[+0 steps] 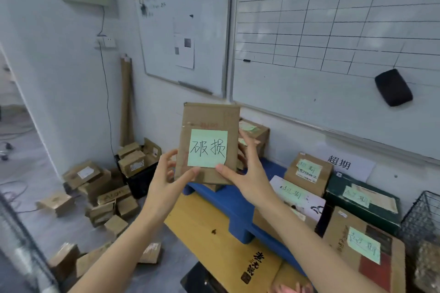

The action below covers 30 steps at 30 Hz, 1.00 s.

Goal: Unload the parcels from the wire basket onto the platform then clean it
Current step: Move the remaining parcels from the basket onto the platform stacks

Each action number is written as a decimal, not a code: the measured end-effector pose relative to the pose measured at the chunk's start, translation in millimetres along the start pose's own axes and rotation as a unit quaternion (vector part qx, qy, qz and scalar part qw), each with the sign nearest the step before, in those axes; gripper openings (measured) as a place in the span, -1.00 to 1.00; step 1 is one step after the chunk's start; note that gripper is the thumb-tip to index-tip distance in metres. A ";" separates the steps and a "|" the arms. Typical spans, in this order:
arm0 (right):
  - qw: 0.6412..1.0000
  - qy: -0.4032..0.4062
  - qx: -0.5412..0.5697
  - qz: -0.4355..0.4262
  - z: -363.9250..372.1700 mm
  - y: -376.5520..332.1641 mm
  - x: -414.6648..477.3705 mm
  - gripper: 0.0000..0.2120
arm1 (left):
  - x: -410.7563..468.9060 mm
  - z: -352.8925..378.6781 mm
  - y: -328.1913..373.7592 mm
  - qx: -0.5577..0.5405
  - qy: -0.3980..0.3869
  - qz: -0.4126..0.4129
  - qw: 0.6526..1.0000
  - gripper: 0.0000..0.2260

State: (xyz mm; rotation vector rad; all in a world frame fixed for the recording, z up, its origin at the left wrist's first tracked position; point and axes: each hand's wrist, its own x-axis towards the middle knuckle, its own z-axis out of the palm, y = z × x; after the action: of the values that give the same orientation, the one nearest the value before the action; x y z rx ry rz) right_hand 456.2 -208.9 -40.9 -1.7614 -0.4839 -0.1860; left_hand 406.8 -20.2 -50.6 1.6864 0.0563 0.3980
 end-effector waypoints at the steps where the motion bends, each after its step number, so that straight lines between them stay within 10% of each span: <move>1: 1.000 -0.005 0.004 -0.001 8.8 1.8 5.5 -0.10 | 6.5 -6.2 -3.9 -0.008 0.004 -0.002 1.000 -0.38; 10: 0.998 -0.021 0.051 0.000 81.3 36.1 90.3 -0.38 | 87.4 -48.8 -40.9 -0.021 0.063 -0.002 0.998 -0.59; 30: 0.994 0.003 0.041 0.099 72.3 131.6 278.4 -0.32 | 321.3 -10.7 -103.1 -0.042 -0.014 -0.030 0.999 -0.63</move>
State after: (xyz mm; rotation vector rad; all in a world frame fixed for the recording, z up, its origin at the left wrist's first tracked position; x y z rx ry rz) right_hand 751.9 -101.0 -71.4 -1.7160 -0.3053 -0.0319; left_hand 724.4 91.1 -76.2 1.6021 0.0689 0.3270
